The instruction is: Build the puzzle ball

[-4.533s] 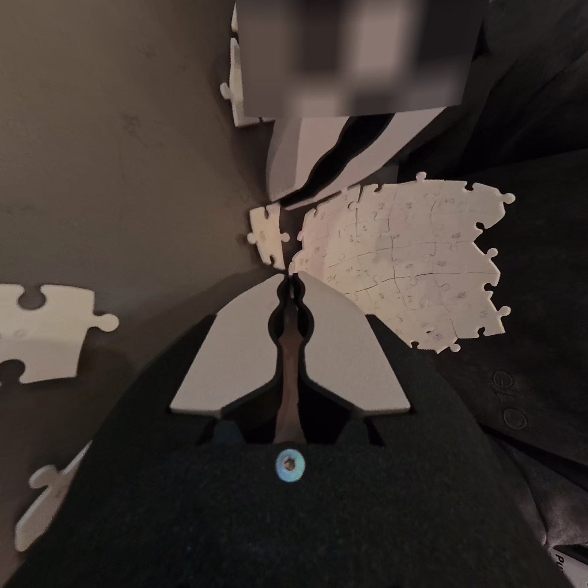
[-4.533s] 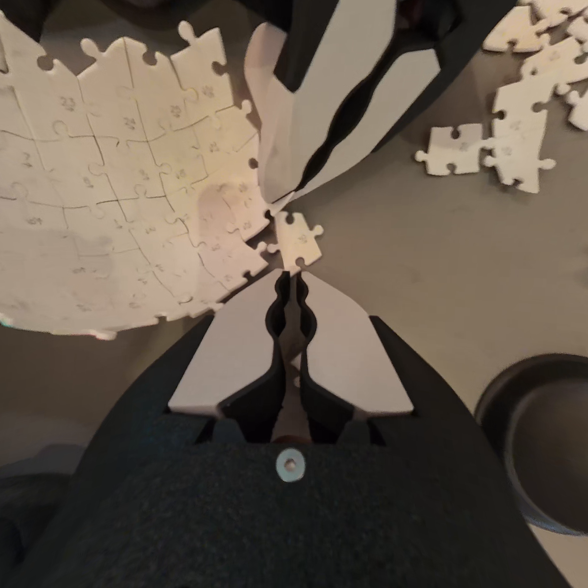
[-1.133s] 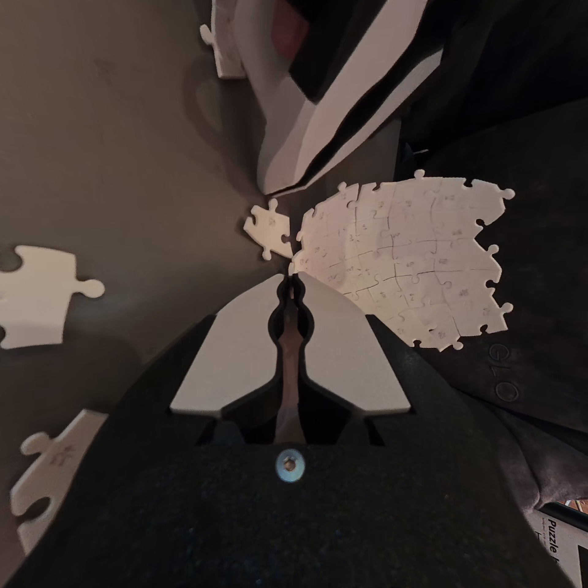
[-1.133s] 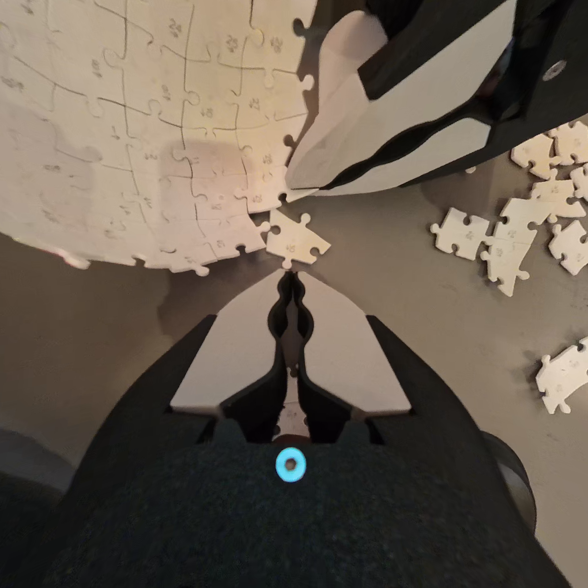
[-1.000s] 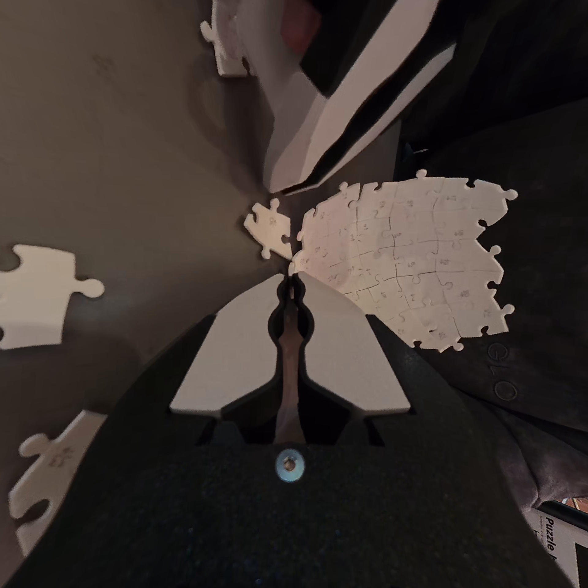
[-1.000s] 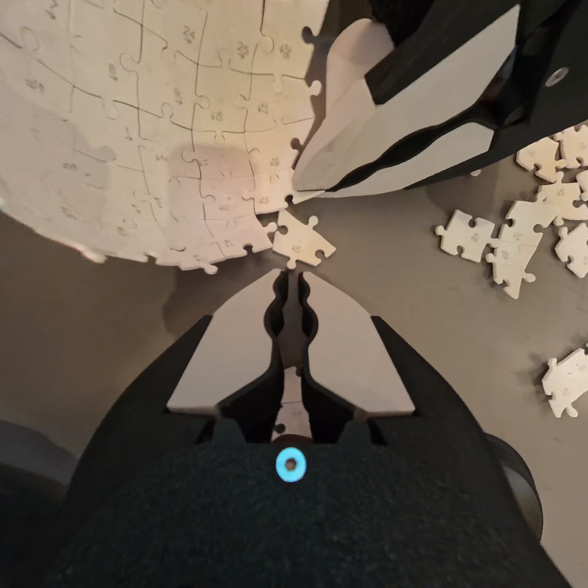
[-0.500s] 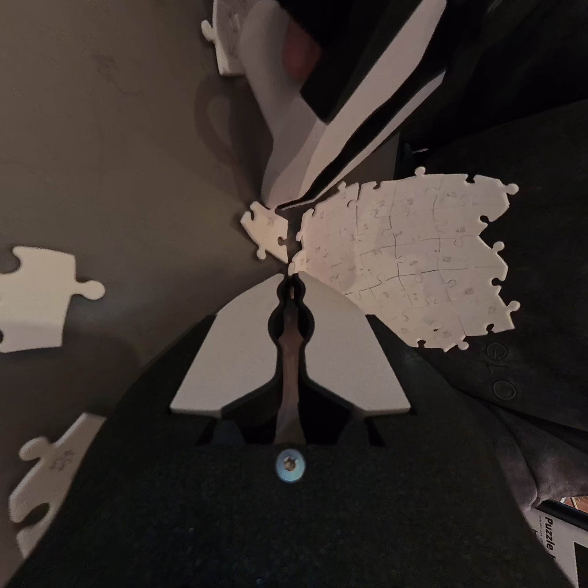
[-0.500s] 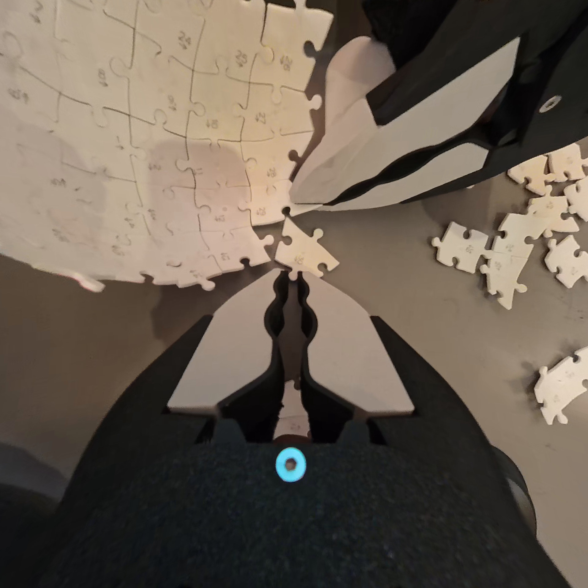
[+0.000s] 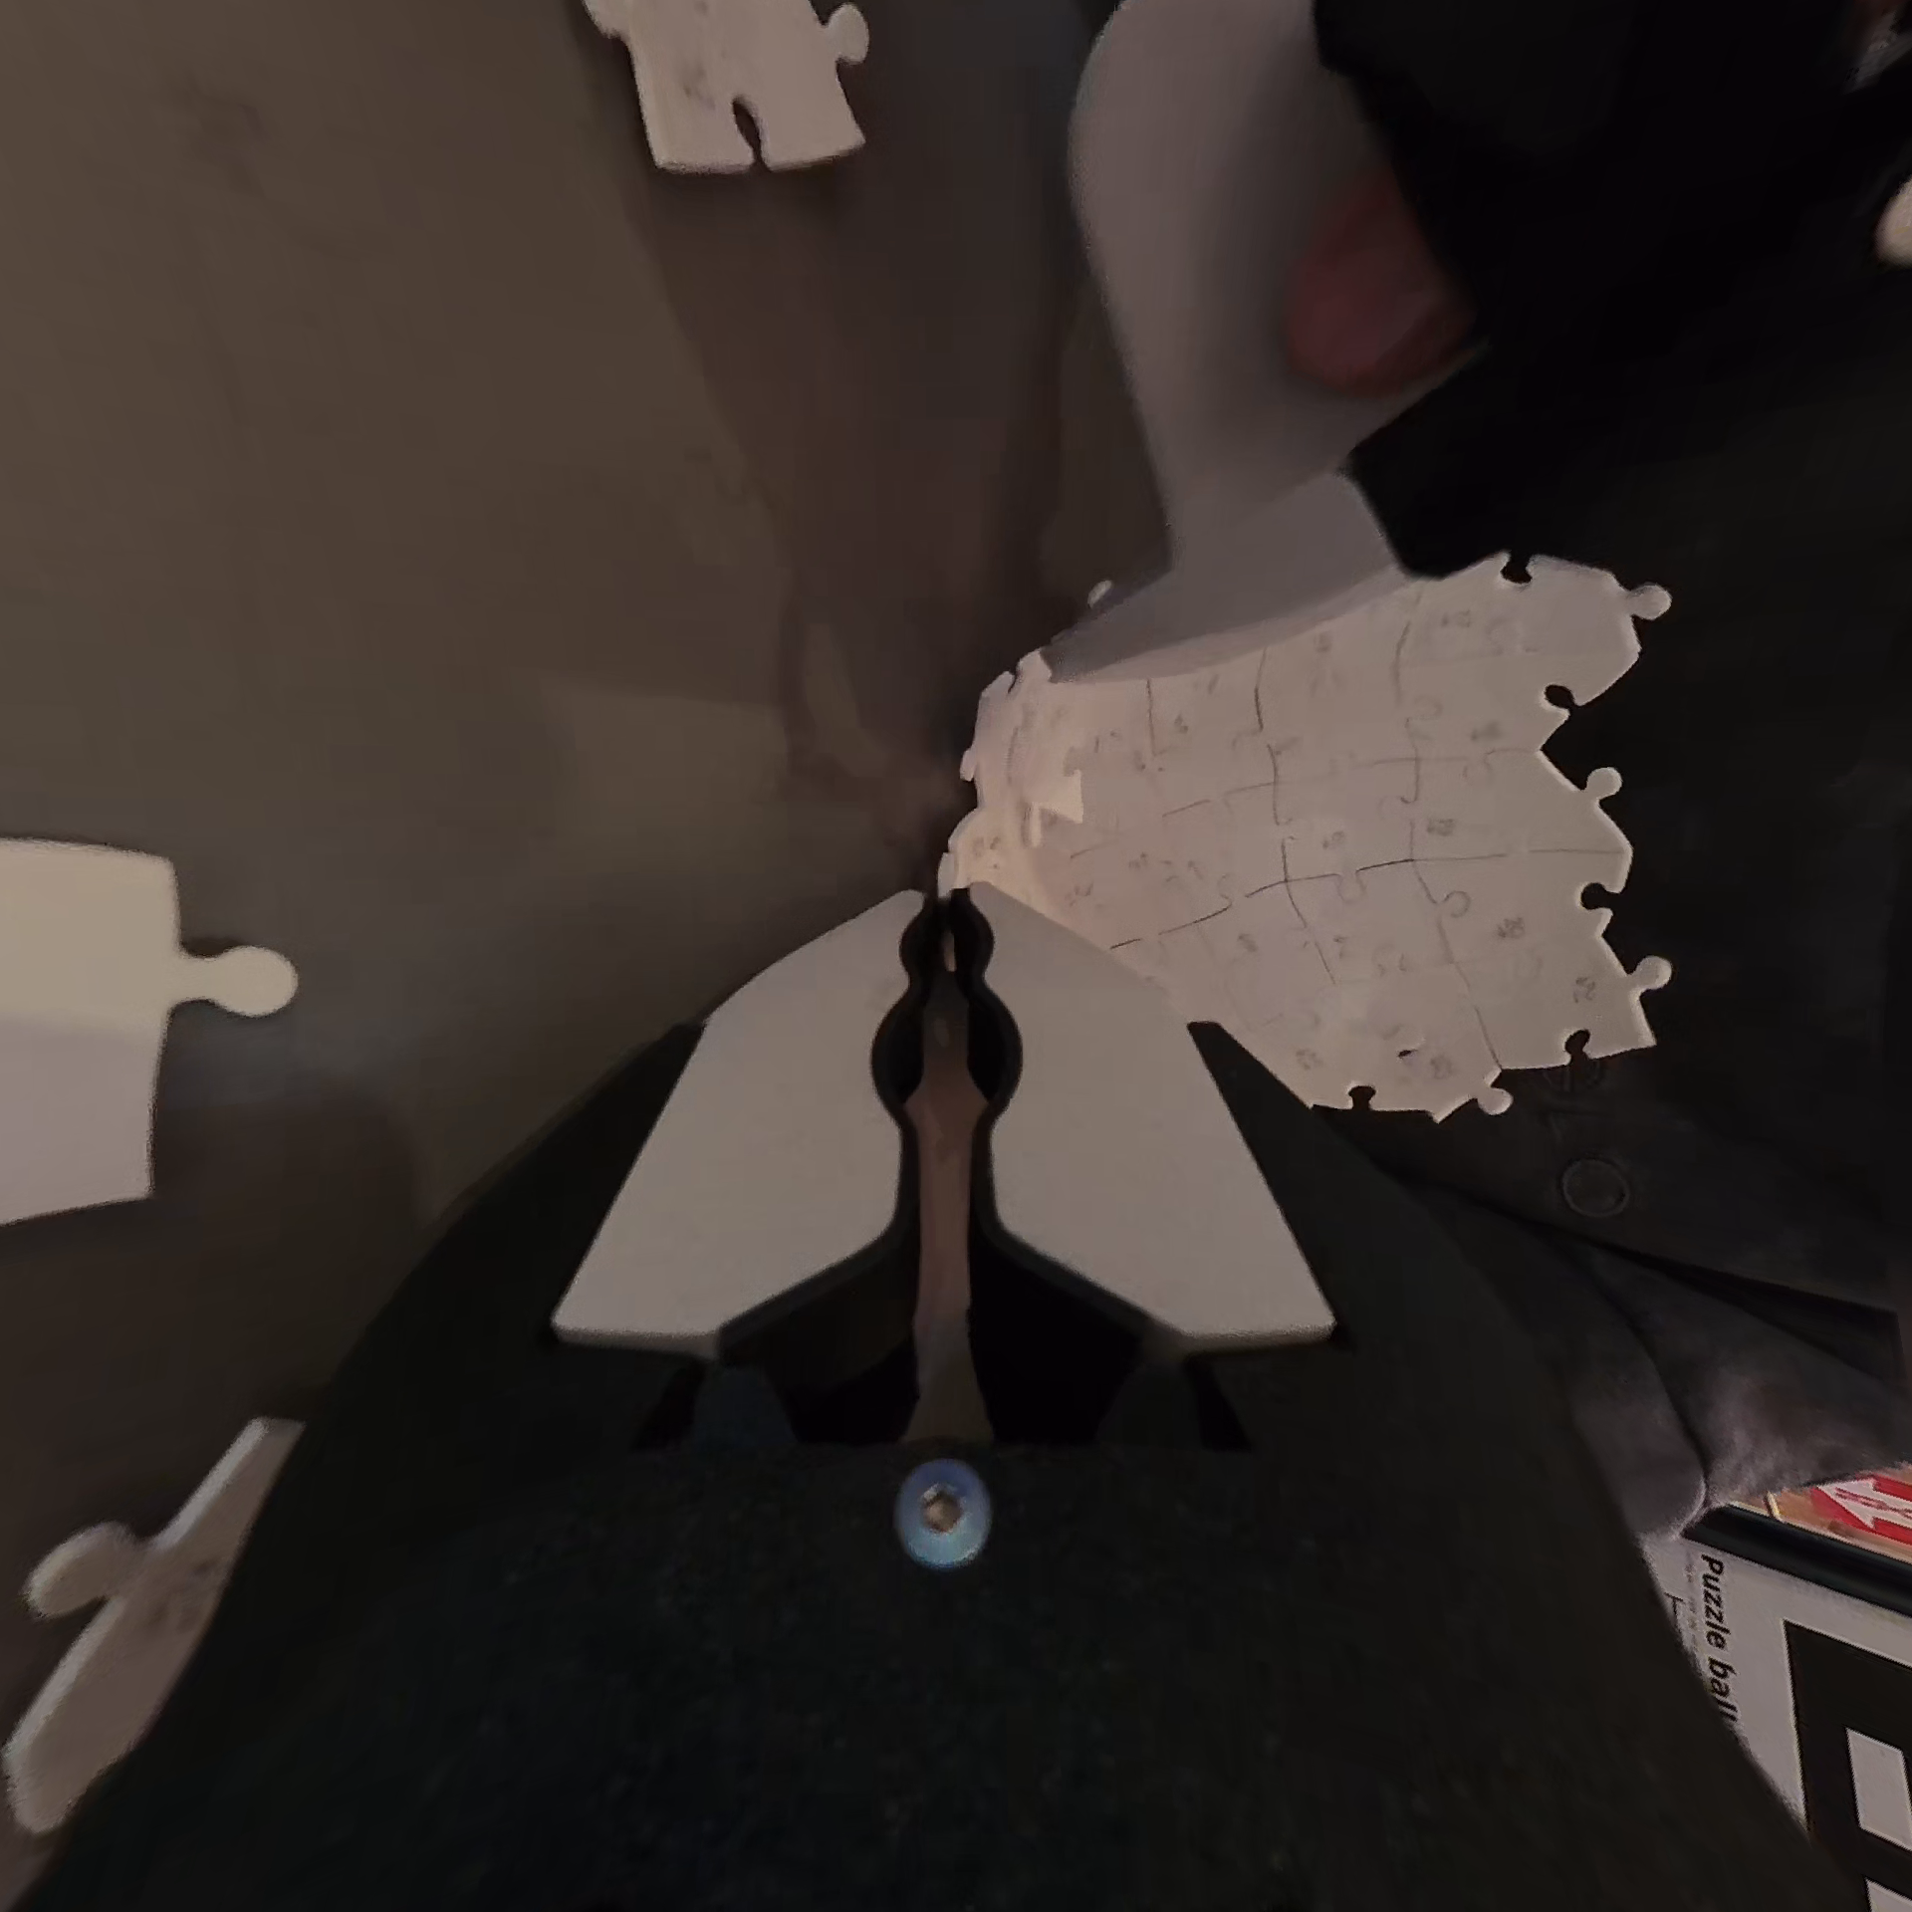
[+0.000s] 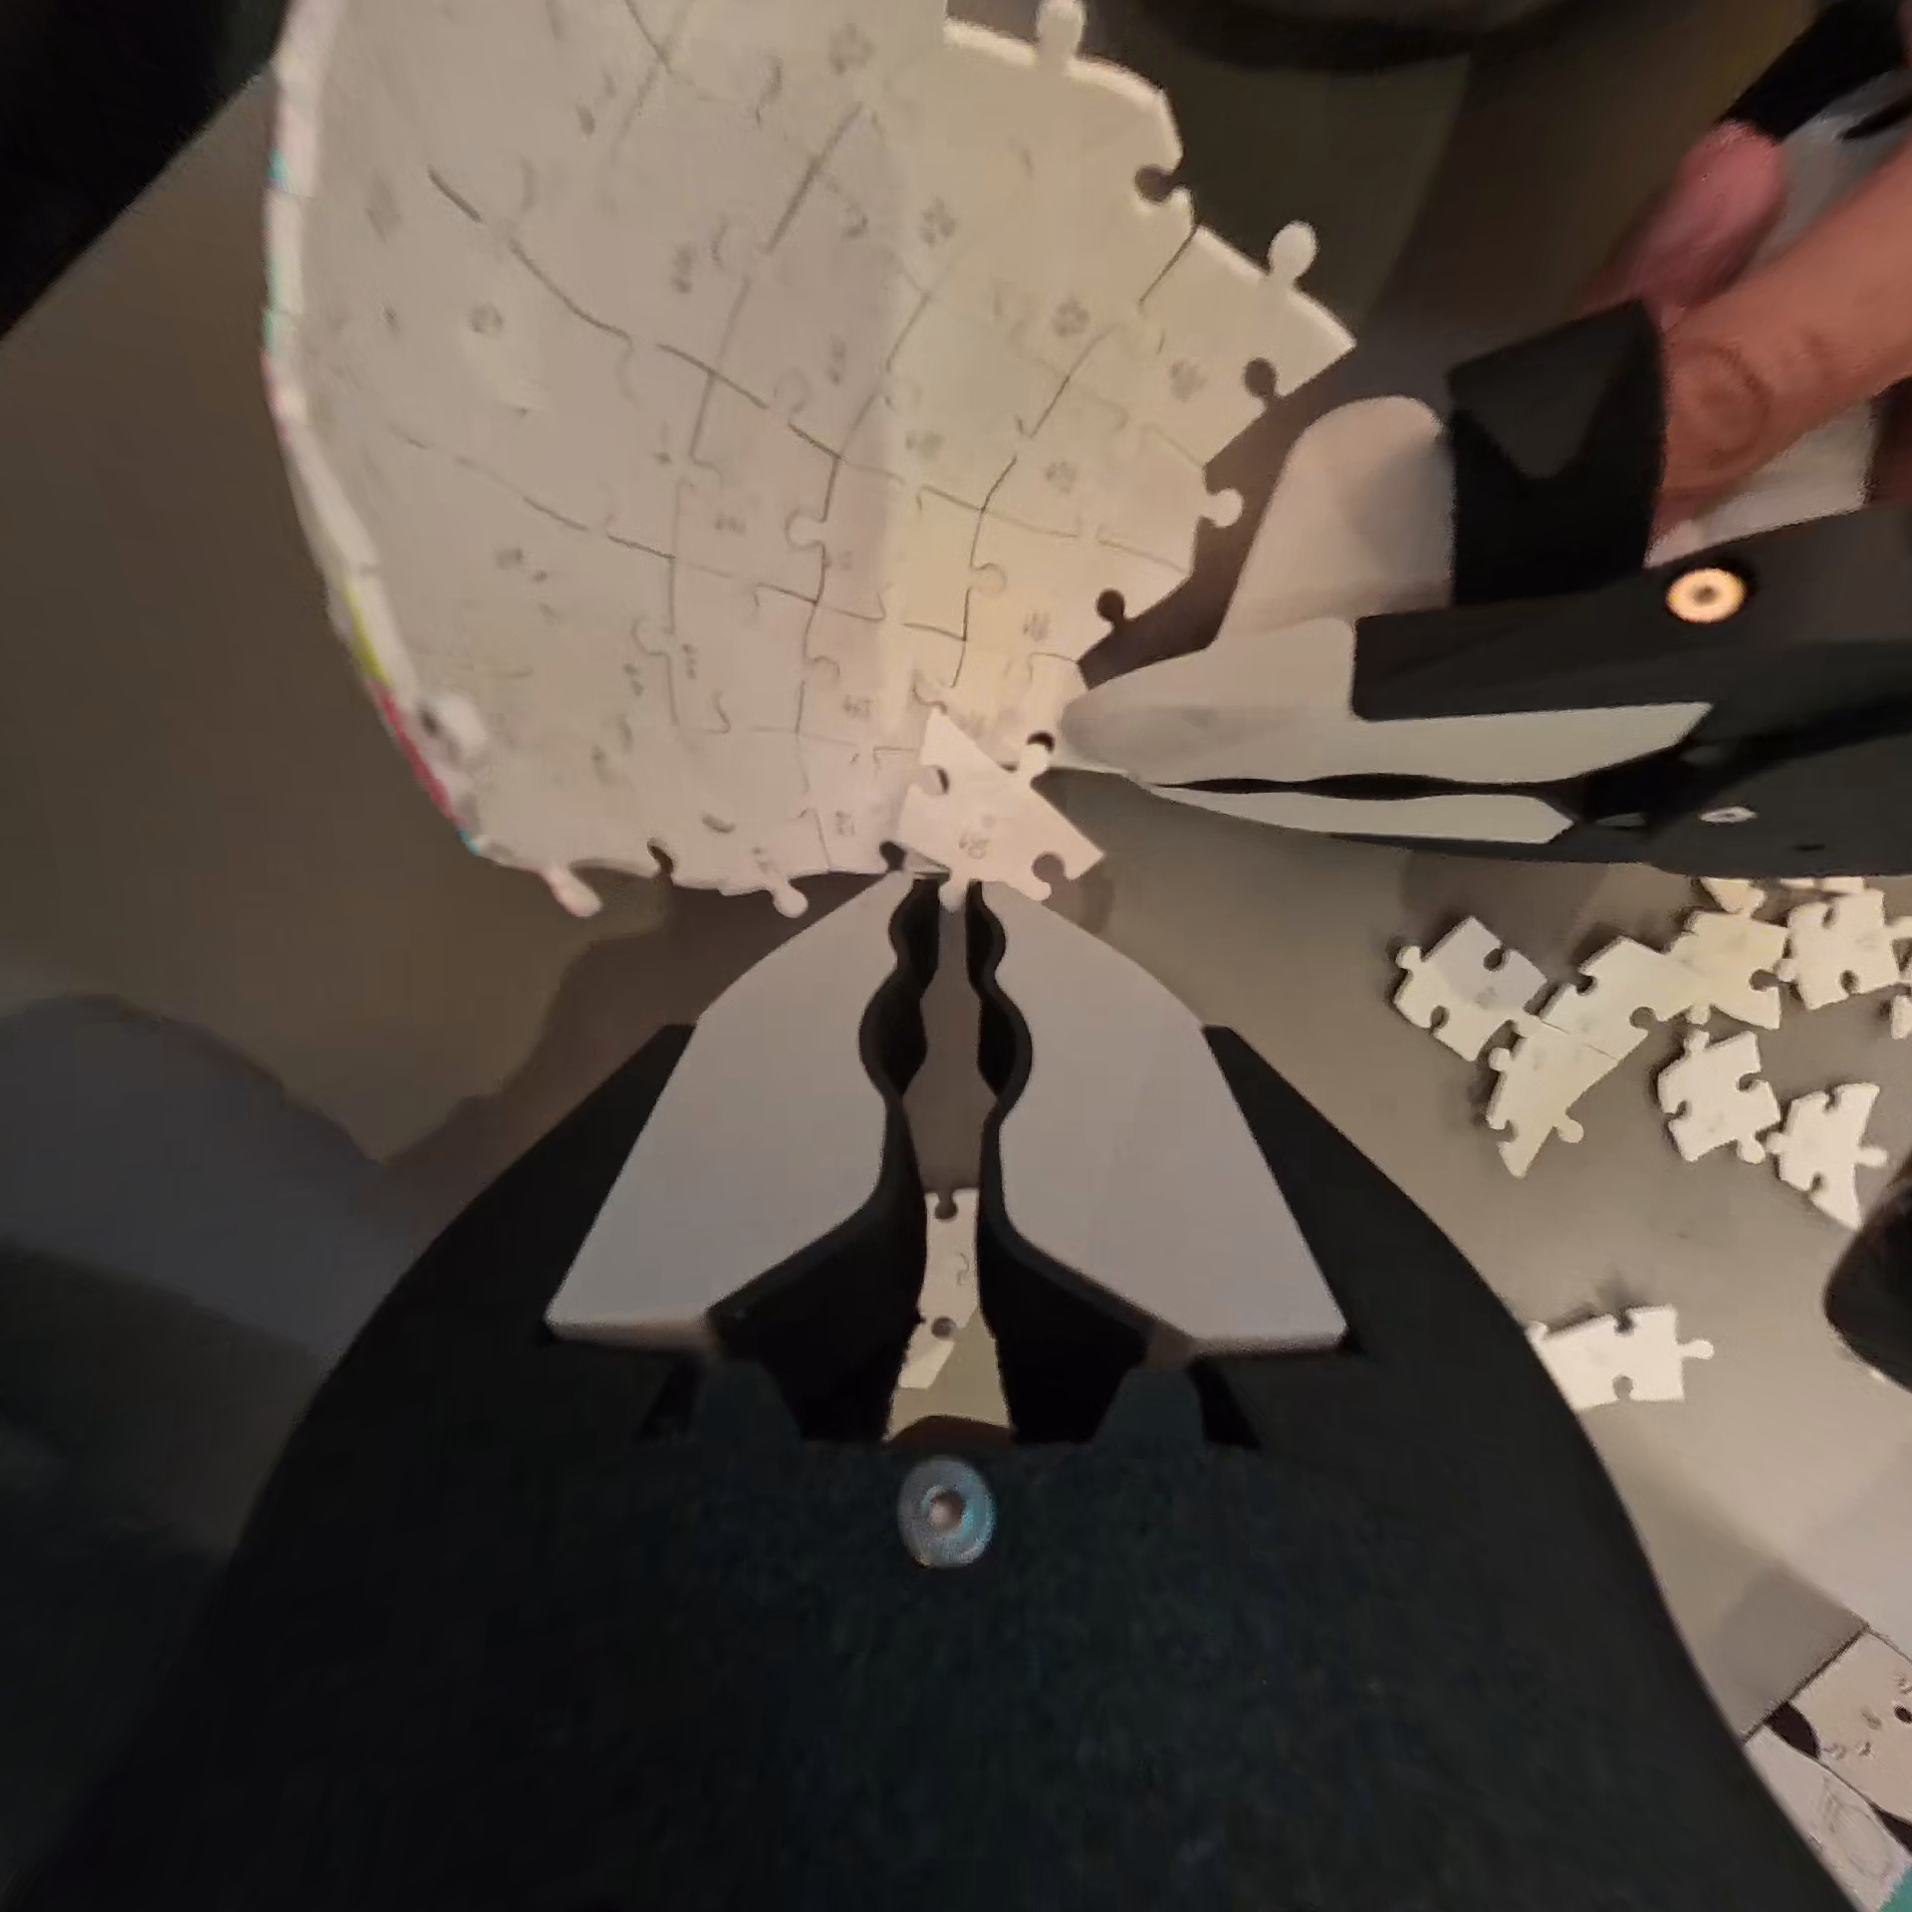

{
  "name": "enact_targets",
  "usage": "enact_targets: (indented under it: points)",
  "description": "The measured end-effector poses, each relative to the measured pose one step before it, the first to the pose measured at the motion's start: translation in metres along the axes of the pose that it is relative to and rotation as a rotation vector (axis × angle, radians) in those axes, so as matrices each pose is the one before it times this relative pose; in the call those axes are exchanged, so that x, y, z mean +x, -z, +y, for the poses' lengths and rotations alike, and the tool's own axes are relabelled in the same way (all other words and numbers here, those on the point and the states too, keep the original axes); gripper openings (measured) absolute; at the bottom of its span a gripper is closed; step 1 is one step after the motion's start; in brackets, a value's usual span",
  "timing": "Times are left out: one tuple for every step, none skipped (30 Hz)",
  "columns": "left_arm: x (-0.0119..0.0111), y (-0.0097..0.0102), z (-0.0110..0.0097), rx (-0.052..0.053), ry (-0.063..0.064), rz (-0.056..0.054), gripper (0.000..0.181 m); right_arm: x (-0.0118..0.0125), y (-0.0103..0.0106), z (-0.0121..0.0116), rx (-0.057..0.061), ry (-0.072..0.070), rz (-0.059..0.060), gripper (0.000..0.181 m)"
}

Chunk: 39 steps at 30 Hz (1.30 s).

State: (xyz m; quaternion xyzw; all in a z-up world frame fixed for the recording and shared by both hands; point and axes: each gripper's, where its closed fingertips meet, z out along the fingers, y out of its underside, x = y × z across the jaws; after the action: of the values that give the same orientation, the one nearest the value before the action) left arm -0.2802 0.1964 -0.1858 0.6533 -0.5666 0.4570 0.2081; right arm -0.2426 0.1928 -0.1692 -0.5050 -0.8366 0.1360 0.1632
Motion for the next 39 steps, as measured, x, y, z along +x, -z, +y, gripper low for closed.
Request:
enact_targets:
  points:
    - [0.0002, 0.00012, 0.00016, -0.0011, 0.0017, 0.0044, 0.002, -0.00147, -0.00285, 0.00005, -0.0078, 0.0126, -0.0083, 0.005]
    - [0.00013, -0.00001, 0.00009, -0.0018, 0.0005, 0.0032, 0.002, -0.00026, -0.00251, -0.00105, -0.0038, 0.0196, 0.0065, 0.005]
    - [0.00016, -0.00009, 0.00001, -0.0025, -0.0004, 0.0018, 0.002, 0.00231, -0.00202, -0.00166, 0.0011, 0.0242, 0.022, 0.005]
    - [0.00012, -0.00037, -0.00016, -0.0022, -0.0016, 0.0004, 0.002, 0.00282, -0.00155, -0.00135, -0.0018, 0.0255, 0.0207, 0.005]
    - [0.00011, -0.00031, -0.00033, -0.0013, -0.0006, -0.0004, 0.002, 0.00007, -0.00183, -0.00064, -0.0096, 0.0187, -0.002, 0.005]
    - [0.00001, -0.00023, -0.00004, -0.0026, 0.0003, -0.0011, 0.002, 0.00038, -0.00149, 0.00204, -0.0301, 0.0051, -0.0042, 0.005]
    - [-0.00005, -0.00026, 0.00011, -0.0022, -0.0004, -0.0017, 0.002, 0.00106, -0.00091, 0.0027, -0.0326, -0.0016, -0.0042, 0.005]
    - [0.00006, -0.00001, 0.00009, -0.0007, -0.0008, -0.0013, 0.002, 0.00044, -0.00071, 0.00039, -0.0152, -0.0042, -0.0066, 0.005]
    - [-0.00006, -0.00004, 0.00011, -0.0006, -0.0001, -0.0008, 0.002, 0.00021, -0.00095, 0.00008, -0.0133, 0.002, -0.0047, 0.005]
    - [0.00001, 0.00002, 0.00004, -0.0003, 0.0005, -0.0002, 0.002, -0.00072, -0.00084, -0.00043, -0.0103, 0.0064, -0.0058, 0.005]
    - [0.00002, 0.00006, -0.0001, -0.0002, -0.0003, 0.0008, 0.002, -0.00148, -0.00034, -0.00209, 0.0033, 0.0035, -0.0079, 0.005]
    - [0.00011, 0.00013, -0.00005, 0.0014, -0.0005, 0.0019, 0.002, -0.00107, -0.0003, -0.00174, 0.002, -0.0002, -0.0064, 0.005]
    - [0.00005, 0.00017, 0.0, 0.0017, 0.0002, 0.002, 0.002, -0.00061, -0.00061, -0.00024, -0.0048, -0.0008, -0.003, 0.005]
    - [0.00012, 0.00033, 0.0002, 0.0007, 0.0, 0.002, 0.002, -0.00033, -0.00064, 0.00031, -0.0047, 0.0001, -0.0005, 0.005]
    - [0.00021, 0.00023, 0.00046, -0.0001, -0.0012, 0.0014, 0.002, -0.00066, -0.0005, 0.00024, 0.002, -0.0003, -0.0033, 0.005]
    - [0.00055, 0.00031, 0.00055, -0.001, -0.0017, 0.0025, 0.004, -0.00117, -0.00054, 0.00054, 0.0009, -0.0044, -0.0078, 0.005]
    - [0.00092, 0.00032, 0.00066, -0.0011, -0.0014, 0.0041, 0.007, -0.00004, -0.00028, 0.0012, -0.0022, -0.0044, -0.0007, 0.005]
    - [0.00086, 0.00049, 0.00054, -0.0001, -0.0013, 0.0037, 0.009, 0.00007, -0.00014, 0.00141, -0.0035, -0.0023, 0.0011, 0.005]
    - [0.00082, 0.00036, 0.00006, 0.0011, -0.0027, 0.002, 0.011, 0.00018, -0.00004, 0.00099, -0.0009, -0.0021, 0.0014, 0.005]
    - [0.00038, 0.0002, -0.00022, 0.0013, -0.0028, -0.0005, 0.013, 0.00026, 0.00006, 0.001, -0.0014, -0.0031, 0.0014, 0.005]
    - [0.00031, -0.00014, 0.00002, -0.0008, -0.0027, -0.0013, 0.013, -0.0001, -0.00034, 0.00127, -0.0032, -0.0039, -0.0018, 0.005]
    - [0.00028, -0.00034, 0.00011, -0.0024, -0.0041, -0.002, 0.014, -0.00001, -0.00028, 0.00113, -0.0028, -0.0036, -0.0008, 0.005]
    - [-0.00002, -0.00013, -0.00009, -0.0017, -0.0036, -0.005, 0.014, 0.00036, -0.0004, 0.00081, -0.002, -0.0021, 0.0011, 0.005]
    - [-0.00105, 0.00053, -0.00061, 0.0019, -0.0005, -0.0095, 0.014, -0.00004, -0.00041, 0.00067, -0.0015, -0.0012, -0.0001, 0.005]
    - [-0.00229, 0.00149, -0.00147, 0.0074, 0.0013, -0.0172, 0.012, -0.00003, -0.00028, 0.00027, 0.0003, -0.0016, -0.0006, 0.005]
    - [-0.00276, 0.00199, -0.00236, 0.0126, 0.0028, -0.0177, 0.012, -0.00009, -0.00005, 0.00004, 0.0011, -0.0016, -0.0007, 0.005]
    - [-0.00262, 0.00216, -0.00258, 0.0148, 0.0034, -0.0132, 0.01, -0.00011, -0.0002, 0.00068, -0.0014, -0.0009, -0.0007, 0.005]
    - [-0.00256, 0.00197, -0.00226, 0.0137, 0.004, -0.0108, 0.006, -0.00015, 0.00008, 0.00008, 0.0031, -0.0014, -0.0017, 0.005]
    - [-0.00201, 0.00154, -0.00134, 0.0096, 0.0059, -0.0043, 0.003, 0.00037, 0.00023, -0.00019, 0.0056, -0.0006, 0.0012, 0.005]
    - [-0.00102, 0.00094, -0.00053, 0.0046, 0.0079, 0.0018, 0.002, 0.00038, 0.00051, -0.00023, 0.0066, -0.0004, 0.0016, 0.005]
    - [-0.00084, 0.00058, -0.00067, 0.0041, 0.0042, -0.0021, 0.002, 0.00016, 0.00045, 0.00008, 0.0043, -0.0016, -0.0003, 0.005]
    - [-0.00106, 0.0002, -0.00021, -0.0007, -0.0014, -0.0088, 0.002, 0.00064, 0.00019, 0.00073, 0.0009, -0.003, 0.0024, 0.005]
    - [-0.00102, -0.00026, 0.00049, -0.0044, -0.0034, -0.0098, 0.003, 0.00075, 0.00034, 0.00095, 0.001, -0.0024, 0.0023, 0.005]
    - [-0.00041, -0.00038, 0.00082, -0.0047, -0.0004, -0.0043, 0.003, 0.00056, 0.00057, 0.00046, 0.004, -0.0013, 0.0024, 0.005]
    - [0.0003, -0.00025, 0.00086, -0.0039, 0.0028, 0.0019, 0.002, 0.00113, 0.00128, 0.00104, -0.0011, 0.002, 0.0074, 0.005]
    - [0.00048, -0.00019, 0.00113, -0.0051, 0.0024, 0.003, 0.002, 0.00147, 0.00177, 0.00226, -0.0073, 0.0028, 0.0104, 0.005]
    - [0.00056, -0.00015, 0.00132, -0.0065, 0.0013, 0.0011, 0.002, 0.00188, 0.00254, 0.00178, -0.0046, 0.001, 0.0129, 0.005]
    - [0.00053, -0.00021, 0.00121, -0.0064, 0.0016, 0.0007, 0.002, 0.00123, 0.00256, 0.00192, -0.007, 0.0031, 0.0112, 0.005]
    - [0.00092, -0.00052, 0.00191, -0.012, 0.0011, 0.0031, 0.002, 0.00078, 0.00168, 0.0009, -0.0024, 0.0065, 0.0092, 0.005]
